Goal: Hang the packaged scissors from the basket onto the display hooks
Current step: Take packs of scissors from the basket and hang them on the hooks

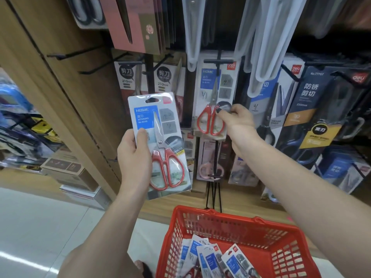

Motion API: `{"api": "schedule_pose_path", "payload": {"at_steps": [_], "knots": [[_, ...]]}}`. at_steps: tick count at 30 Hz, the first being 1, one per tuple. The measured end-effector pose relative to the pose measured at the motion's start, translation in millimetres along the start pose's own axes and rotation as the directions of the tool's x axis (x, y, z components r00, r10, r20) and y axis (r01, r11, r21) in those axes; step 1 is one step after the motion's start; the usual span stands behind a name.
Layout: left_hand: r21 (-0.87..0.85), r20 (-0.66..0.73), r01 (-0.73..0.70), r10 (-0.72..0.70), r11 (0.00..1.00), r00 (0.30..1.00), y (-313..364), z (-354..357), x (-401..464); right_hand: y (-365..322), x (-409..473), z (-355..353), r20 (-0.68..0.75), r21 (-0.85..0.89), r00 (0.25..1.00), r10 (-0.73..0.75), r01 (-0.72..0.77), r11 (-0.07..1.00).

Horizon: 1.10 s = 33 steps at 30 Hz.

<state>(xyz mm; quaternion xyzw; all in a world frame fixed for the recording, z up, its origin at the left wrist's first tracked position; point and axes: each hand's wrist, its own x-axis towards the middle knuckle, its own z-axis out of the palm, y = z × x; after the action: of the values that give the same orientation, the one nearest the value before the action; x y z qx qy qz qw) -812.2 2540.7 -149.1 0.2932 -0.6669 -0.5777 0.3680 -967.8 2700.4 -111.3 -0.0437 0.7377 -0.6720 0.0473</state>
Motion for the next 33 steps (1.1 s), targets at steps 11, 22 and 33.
{"api": "schedule_pose_path", "payload": {"at_steps": [11, 22, 33], "knots": [[-0.018, 0.29, -0.301, 0.293, 0.953, 0.911, 24, 24, -27, -10, -5, -3, 0.114, -0.482, 0.993, 0.042, 0.018, 0.876], [-0.06, 0.293, -0.343, 0.345, 0.937, 0.892, 30, 35, -18, -33, -98, -99, 0.437, -0.675, 0.417, -0.797, 0.738, 0.016], [-0.104, 0.311, -0.346, 0.361, 0.932, 0.879, 30, 51, -16, -116, -66, -75, 0.744, -0.51, 0.605, -0.285, 0.237, -0.827]]}}
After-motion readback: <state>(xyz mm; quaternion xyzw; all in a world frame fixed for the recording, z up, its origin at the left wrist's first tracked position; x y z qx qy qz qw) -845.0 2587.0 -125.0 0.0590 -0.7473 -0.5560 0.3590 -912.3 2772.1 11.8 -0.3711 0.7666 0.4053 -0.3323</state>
